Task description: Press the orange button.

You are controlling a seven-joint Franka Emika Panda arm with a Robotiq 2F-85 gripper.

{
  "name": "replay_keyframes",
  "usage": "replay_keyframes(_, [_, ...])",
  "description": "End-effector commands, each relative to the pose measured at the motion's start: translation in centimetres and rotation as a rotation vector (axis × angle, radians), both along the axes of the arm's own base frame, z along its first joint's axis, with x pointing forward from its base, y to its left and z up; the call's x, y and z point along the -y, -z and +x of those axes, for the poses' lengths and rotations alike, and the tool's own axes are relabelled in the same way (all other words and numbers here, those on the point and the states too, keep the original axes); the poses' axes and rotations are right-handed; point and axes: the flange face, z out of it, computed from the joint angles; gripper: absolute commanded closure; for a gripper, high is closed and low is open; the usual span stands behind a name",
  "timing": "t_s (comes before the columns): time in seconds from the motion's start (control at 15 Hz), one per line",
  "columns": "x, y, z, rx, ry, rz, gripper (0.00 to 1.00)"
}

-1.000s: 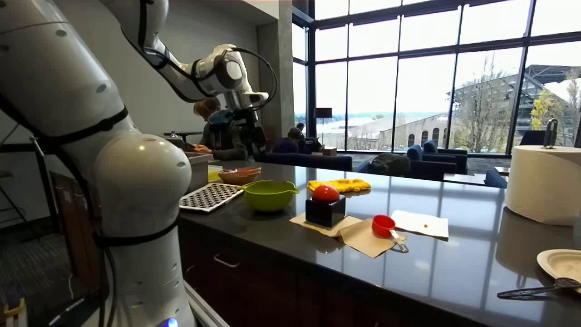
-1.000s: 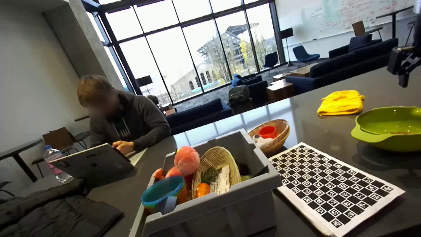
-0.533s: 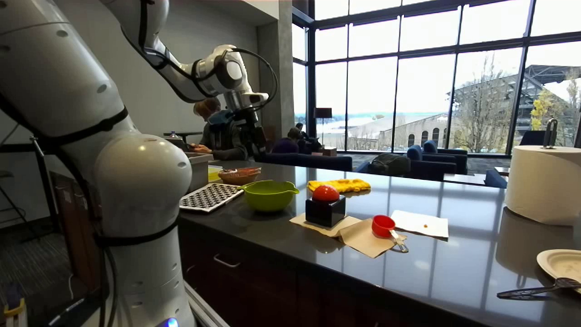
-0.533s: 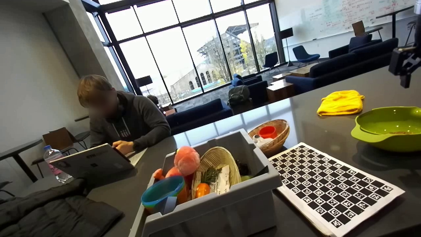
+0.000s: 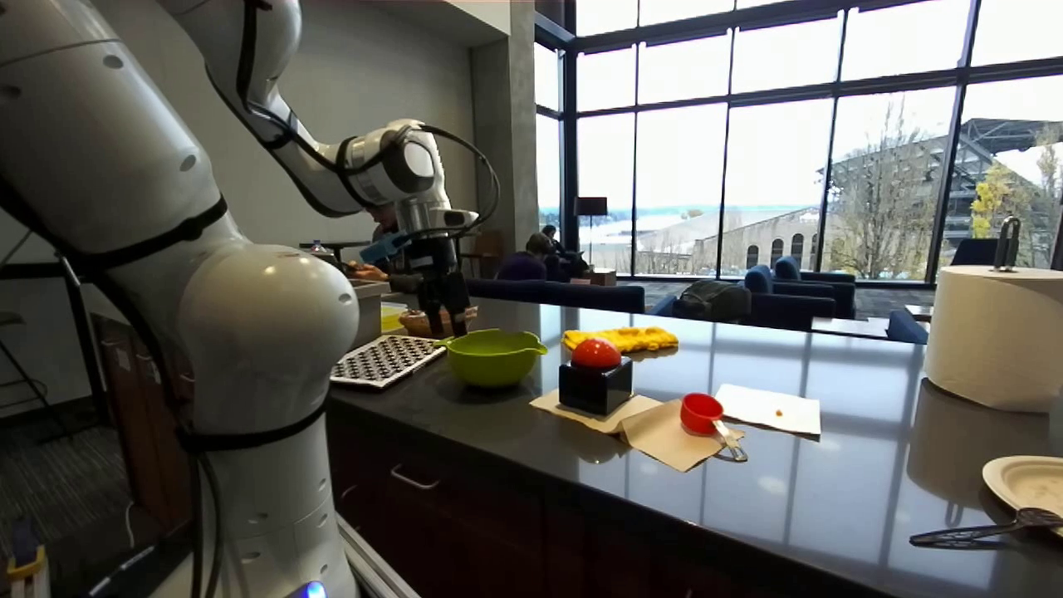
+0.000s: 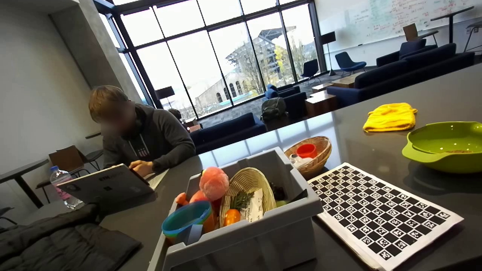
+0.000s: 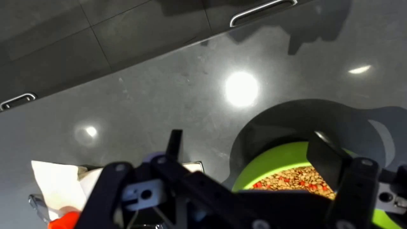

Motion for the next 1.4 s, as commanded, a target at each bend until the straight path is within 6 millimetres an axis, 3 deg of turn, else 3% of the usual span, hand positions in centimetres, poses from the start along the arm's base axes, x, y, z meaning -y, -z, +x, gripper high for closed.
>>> replay_keyframes(0.0, [1.1, -0.9, 0.5, 0.134, 0.061, 0.049, 0.00])
replay_keyframes(0.4, [6.0, -2.1, 4.1, 0.319, 0.303, 0.161, 0.00])
replay_keyframes(0.73, [13.5, -2.9, 6.2, 0.424, 0.518, 0.184, 0.00])
replay_keyframes(0.93, [17.3, -2.8, 6.3, 0.419, 0.584, 0.185, 0.00])
replay_keyframes(1.13, [18.9, -2.8, 5.5, 0.354, 0.573, 0.175, 0.00])
replay_keyframes(1.33, [19.2, -2.8, 4.4, 0.272, 0.539, 0.157, 0.00])
